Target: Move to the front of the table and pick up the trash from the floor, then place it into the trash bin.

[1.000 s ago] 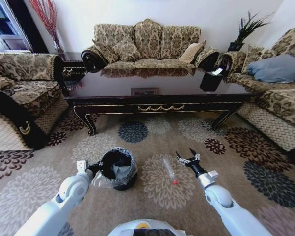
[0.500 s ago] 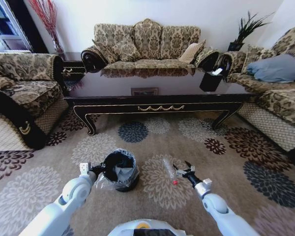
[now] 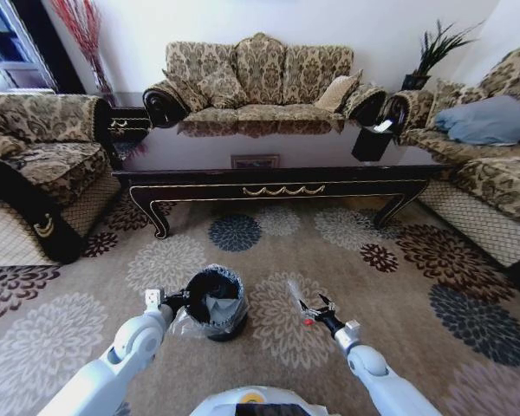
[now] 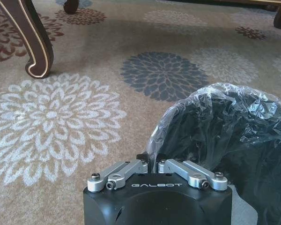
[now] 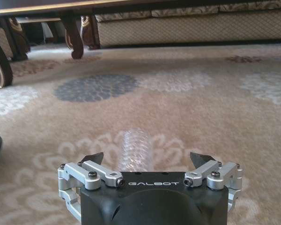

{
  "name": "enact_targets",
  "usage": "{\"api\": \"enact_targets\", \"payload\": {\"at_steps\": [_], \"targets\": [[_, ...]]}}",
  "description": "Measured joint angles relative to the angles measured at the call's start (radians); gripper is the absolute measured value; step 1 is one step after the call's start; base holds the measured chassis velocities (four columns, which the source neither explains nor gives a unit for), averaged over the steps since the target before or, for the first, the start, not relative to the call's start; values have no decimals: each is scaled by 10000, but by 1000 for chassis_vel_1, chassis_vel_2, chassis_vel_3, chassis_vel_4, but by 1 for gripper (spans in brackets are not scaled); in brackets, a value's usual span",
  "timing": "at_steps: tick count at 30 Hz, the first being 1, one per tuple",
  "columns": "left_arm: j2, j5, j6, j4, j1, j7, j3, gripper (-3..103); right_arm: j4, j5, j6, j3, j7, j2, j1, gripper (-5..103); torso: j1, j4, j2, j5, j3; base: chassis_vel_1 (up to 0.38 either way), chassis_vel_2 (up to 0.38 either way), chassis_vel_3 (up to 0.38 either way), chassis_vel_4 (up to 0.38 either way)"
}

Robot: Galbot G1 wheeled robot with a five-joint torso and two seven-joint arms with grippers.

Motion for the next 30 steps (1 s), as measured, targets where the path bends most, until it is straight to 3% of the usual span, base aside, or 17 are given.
{"api": "enact_targets", "payload": {"at_steps": [23, 30], "targets": [[314, -181, 26, 112, -140, -42, -82, 4, -2679, -1021, 411, -1160, 124, 1028, 1861, 103, 0, 3, 0, 0, 1, 0, 0, 0, 0], [263, -188, 26, 161, -177, -51, -48, 4, -2747, -1132, 435, -1251, 204, 1109, 1878, 84, 0, 2, 0, 0, 1, 0, 0, 0, 0]]}}
